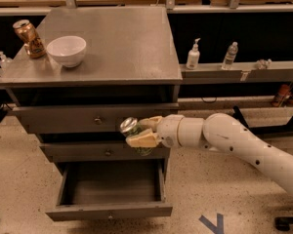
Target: Place green can into bottom drawer
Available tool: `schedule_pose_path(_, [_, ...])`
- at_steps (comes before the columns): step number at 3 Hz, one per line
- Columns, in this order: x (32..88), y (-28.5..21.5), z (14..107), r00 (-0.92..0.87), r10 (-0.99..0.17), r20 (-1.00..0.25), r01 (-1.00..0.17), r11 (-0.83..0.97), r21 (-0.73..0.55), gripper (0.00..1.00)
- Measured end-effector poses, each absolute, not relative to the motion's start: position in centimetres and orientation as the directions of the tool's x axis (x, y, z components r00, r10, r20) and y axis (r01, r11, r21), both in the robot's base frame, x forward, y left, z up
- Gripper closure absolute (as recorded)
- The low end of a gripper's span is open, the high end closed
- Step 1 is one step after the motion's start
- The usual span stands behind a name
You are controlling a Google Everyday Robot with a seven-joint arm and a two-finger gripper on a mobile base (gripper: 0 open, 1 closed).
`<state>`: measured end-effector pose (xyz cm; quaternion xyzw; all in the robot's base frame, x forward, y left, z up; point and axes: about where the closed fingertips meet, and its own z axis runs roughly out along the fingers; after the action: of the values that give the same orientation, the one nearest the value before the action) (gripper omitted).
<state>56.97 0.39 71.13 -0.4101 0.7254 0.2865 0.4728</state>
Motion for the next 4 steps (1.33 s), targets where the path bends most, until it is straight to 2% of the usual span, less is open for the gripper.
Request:
schedule_pose_path(1, [57.3, 1.0, 70.4, -0.228, -0.320, -0.919, -0.890, 0.452, 0.063, 1.00])
schedule_pose_path(2, [57.7, 2.7, 63.5, -0.293, -0.271, -0.917, -0.917, 0.352, 0.189, 1.00])
schedule_pose_path(4, [56.4, 5.4, 47.0, -0.442, -0.199, -0.874, -0.887, 0.242, 0.394, 1.00])
